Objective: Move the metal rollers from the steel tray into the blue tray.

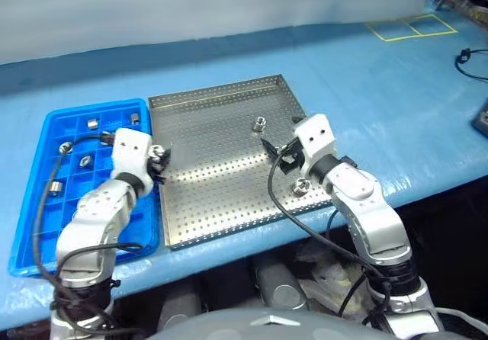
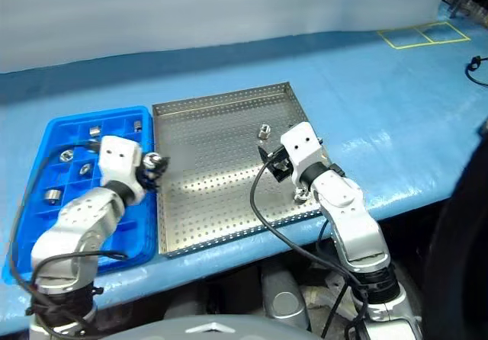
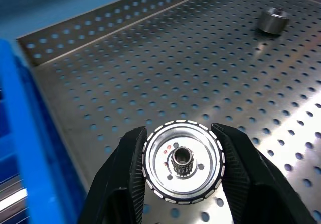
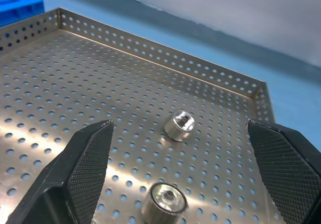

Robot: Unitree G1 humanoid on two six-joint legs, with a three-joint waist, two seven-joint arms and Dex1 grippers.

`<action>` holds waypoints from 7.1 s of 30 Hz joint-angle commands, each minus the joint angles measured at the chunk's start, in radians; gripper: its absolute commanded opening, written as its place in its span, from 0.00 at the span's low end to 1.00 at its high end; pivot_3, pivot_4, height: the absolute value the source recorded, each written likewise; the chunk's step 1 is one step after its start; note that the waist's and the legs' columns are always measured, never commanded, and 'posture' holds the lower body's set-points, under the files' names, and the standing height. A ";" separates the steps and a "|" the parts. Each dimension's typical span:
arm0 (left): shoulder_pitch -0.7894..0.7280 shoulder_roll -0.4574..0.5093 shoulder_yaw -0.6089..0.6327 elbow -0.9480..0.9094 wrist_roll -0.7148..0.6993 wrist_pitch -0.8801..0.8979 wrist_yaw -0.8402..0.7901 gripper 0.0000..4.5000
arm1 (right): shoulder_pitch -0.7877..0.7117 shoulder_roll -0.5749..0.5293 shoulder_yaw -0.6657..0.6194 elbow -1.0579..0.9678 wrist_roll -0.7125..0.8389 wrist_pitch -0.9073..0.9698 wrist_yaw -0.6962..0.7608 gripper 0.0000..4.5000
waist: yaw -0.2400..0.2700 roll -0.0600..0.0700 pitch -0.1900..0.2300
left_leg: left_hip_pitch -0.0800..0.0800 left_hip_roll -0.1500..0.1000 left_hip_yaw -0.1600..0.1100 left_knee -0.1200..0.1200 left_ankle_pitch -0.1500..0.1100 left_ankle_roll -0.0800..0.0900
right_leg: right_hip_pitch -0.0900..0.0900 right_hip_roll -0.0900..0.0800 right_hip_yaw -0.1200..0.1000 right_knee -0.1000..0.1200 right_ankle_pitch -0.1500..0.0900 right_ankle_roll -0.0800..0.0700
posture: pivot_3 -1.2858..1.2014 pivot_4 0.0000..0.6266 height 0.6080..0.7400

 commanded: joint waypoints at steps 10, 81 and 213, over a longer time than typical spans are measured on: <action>0.291 0.136 0.447 -0.305 0.047 0.209 -0.061 0.44 | -0.091 0.024 0.059 0.097 0.013 -0.066 0.077 1.00 | 0.133 -0.002 0.000 | -0.002 0.001 0.001 -0.002 0.000 -0.001 | -0.004 -0.002 -0.002 0.001 -0.002 -0.004 | 0.52 0.24 1.00; 0.082 -0.012 -0.293 -0.086 -0.181 -0.249 -0.175 0.82 | -0.679 0.146 -0.198 1.426 0.015 -0.385 -0.068 0.57 | 0.082 -0.002 0.000 | -0.001 0.001 0.002 -0.001 0.000 0.000 | 0.000 0.000 0.000 -0.001 0.001 -0.003 | 0.47 0.24 1.00; 0.553 0.133 0.004 -0.373 -0.441 -0.515 0.285 0.82 | -0.684 0.463 0.185 0.947 0.041 -0.499 0.271 0.87 | 0.393 0.003 0.014 | -0.003 0.002 -0.049 -0.027 0.016 -0.035 | 0.004 0.004 -0.058 0.002 -0.021 -0.035 | 0.63 0.24 1.00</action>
